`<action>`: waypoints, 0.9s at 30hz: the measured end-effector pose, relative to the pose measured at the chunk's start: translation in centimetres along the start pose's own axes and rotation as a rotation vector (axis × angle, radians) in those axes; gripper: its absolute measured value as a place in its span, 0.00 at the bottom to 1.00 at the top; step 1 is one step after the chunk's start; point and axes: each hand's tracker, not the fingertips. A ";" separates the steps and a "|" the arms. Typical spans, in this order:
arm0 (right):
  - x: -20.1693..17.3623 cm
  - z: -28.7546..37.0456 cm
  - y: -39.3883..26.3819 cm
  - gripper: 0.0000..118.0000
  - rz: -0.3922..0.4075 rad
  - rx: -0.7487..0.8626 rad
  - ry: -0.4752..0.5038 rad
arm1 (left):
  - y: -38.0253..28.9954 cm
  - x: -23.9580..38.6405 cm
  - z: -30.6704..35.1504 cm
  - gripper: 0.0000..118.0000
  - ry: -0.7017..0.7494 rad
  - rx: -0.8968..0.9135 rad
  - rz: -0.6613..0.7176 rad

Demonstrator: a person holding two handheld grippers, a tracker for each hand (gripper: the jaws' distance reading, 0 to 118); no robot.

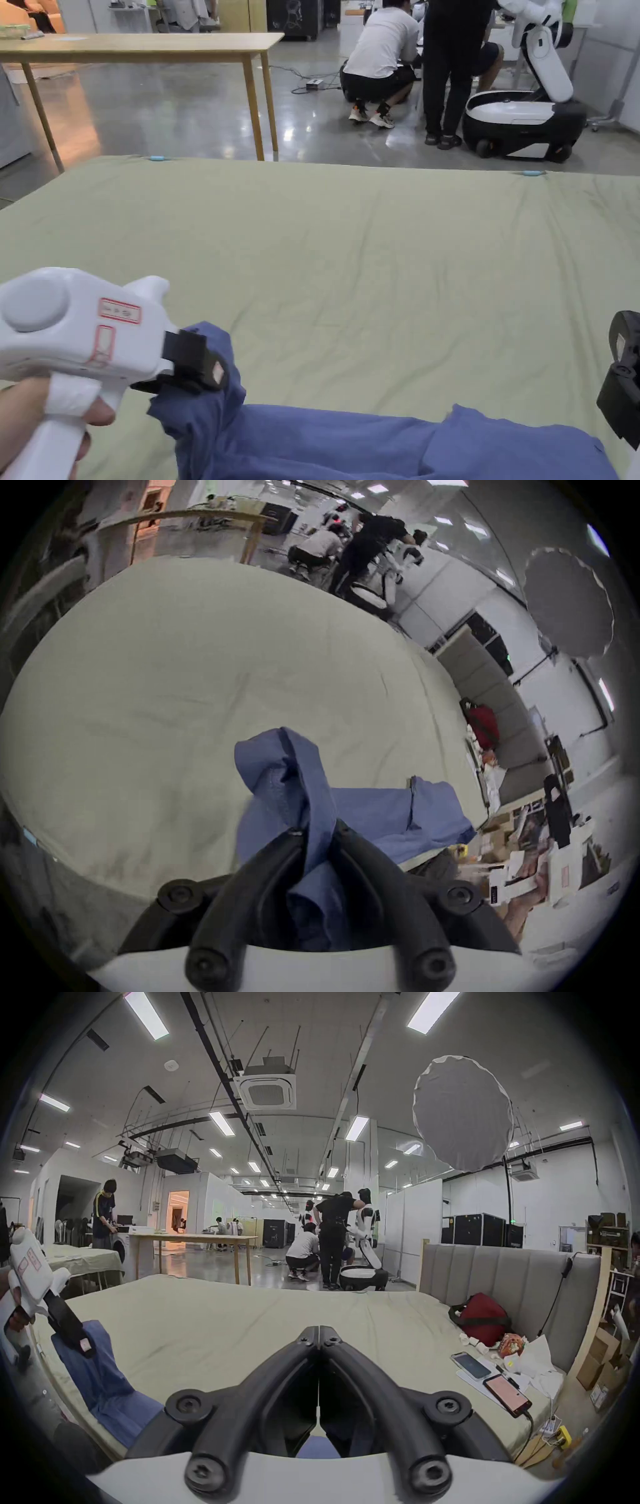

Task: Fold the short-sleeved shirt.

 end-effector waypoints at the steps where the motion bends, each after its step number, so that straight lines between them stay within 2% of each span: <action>1: 0.4 0.2 -0.2 0.01 -0.002 -0.005 -0.008 | 0.0 1.5 -1.2 0.05 0.017 -0.020 -0.033; 7: 2.8 0.6 -1.5 0.01 -0.017 -0.032 -0.046 | -0.9 6.9 -10.6 0.05 0.037 -0.136 -0.130; 9: 3.3 0.6 -1.9 0.01 -0.021 -0.046 -0.056 | -1.7 8.0 -13.8 0.12 0.055 -0.182 -0.179; 10: 3.6 0.7 -2.1 0.01 -0.022 -0.052 -0.063 | -2.3 8.8 -15.2 0.31 0.050 -0.187 -0.181; 11: 3.8 0.8 -2.3 0.01 -0.023 -0.057 -0.069 | -2.6 8.8 -16.4 0.81 0.026 -0.193 -0.164; 12: 4.1 0.8 -2.4 0.01 -0.023 -0.063 -0.071 | -2.8 8.8 -17.3 1.00 0.003 -0.215 -0.159; 14: 4.5 1.0 -2.6 0.01 -0.022 -0.071 -0.081 | -2.6 9.4 -16.6 0.91 -0.015 -0.184 -0.142; 17: 4.8 0.8 -2.6 0.01 -0.016 -0.076 -0.088 | -2.2 8.8 -15.0 0.90 -0.034 -0.169 -0.144; 18: 4.9 0.7 -2.7 0.01 -0.018 -0.075 -0.089 | -2.6 8.5 -14.2 0.85 -0.045 -0.162 -0.138; 19: 4.8 0.6 -2.6 0.01 -0.025 -0.075 -0.088 | -2.5 7.9 -12.9 0.72 -0.092 -0.129 -0.114; 21: 4.8 0.4 -2.7 0.01 -0.033 -0.078 -0.082 | -2.4 6.3 -10.4 0.10 -0.165 -0.062 -0.052; 22: 4.6 0.2 -2.7 0.01 -0.033 -0.079 -0.079 | -2.4 5.3 -9.5 0.00 -0.191 -0.020 -0.019; 27: 3.7 -0.6 -3.0 0.01 -0.028 -0.093 -0.055 | -1.9 1.8 -10.1 0.00 -0.156 -0.039 0.019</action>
